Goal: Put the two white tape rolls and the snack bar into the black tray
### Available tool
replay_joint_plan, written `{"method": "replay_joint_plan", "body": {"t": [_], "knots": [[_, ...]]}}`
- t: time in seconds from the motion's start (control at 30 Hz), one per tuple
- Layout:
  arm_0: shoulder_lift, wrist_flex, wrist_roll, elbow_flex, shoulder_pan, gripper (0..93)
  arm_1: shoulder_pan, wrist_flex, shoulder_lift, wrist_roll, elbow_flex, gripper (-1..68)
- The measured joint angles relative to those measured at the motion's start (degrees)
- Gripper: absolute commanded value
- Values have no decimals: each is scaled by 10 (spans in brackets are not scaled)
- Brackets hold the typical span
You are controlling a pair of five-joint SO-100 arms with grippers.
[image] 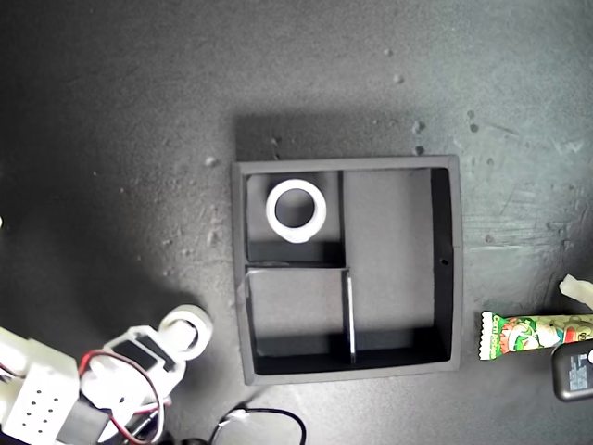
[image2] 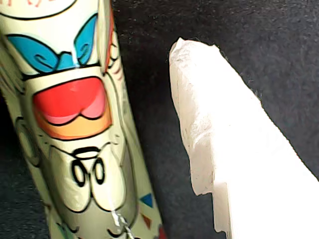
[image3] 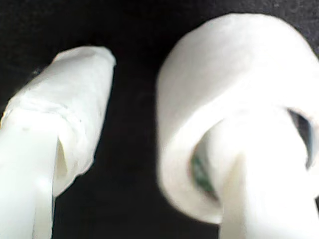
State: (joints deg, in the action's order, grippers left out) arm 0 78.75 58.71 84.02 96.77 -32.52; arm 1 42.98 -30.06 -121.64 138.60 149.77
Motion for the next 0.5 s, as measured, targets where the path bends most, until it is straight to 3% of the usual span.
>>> {"method": "replay_joint_plan", "body": {"t": [0.07, 0.17, 0.33, 0.5], "knots": [[-1, -1, 5, 0, 10, 1, -11, 4, -1, 0, 5, 176], [5, 4, 4, 4, 21, 1, -19, 7, -1, -1, 13, 2], [65, 86, -38, -18, 33, 1, -40, 8, 0, 0, 21, -2], [74, 239, -121, -172, 69, 1, -56, -22, -2, 4, 3, -4]]}}
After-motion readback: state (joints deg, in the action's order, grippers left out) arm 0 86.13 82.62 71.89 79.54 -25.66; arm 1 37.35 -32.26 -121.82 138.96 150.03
